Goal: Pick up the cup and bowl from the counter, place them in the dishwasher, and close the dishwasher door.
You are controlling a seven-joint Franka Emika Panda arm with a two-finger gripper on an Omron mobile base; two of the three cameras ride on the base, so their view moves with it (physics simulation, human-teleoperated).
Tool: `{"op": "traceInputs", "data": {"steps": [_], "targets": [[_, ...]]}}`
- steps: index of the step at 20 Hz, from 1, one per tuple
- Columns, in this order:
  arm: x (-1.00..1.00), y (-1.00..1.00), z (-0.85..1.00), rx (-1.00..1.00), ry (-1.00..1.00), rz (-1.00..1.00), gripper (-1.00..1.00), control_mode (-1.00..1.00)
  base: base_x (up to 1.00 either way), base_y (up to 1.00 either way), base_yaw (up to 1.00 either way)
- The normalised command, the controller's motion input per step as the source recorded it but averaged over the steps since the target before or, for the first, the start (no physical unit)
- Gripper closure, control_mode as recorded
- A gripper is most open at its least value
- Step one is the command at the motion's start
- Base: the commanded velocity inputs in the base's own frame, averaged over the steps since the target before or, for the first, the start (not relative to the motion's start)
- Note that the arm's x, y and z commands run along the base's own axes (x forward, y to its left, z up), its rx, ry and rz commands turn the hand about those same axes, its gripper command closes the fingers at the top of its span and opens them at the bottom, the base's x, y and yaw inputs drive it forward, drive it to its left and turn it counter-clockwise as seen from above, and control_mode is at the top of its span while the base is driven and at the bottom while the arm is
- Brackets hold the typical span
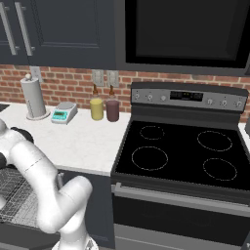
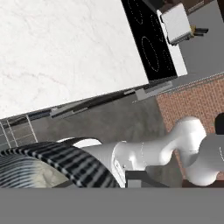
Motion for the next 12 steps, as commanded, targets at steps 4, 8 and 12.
{"op": "traceInputs", "data": {"steps": [4,8,12], "targets": [[-0.49,-0.22,0.98,-0.34,0.17,-0.06,1.0,-1.0,0.0,0.0,0.0],[-0.69,-0.26,0.53,-0.2,0.02,-0.11,1.0,-1.0,0.0,0.0,0.0],[-0.98,-0.21,0.19,0.0,-0.48,-0.1,1.0,-1.0,0.0,0.0,0.0]]}}
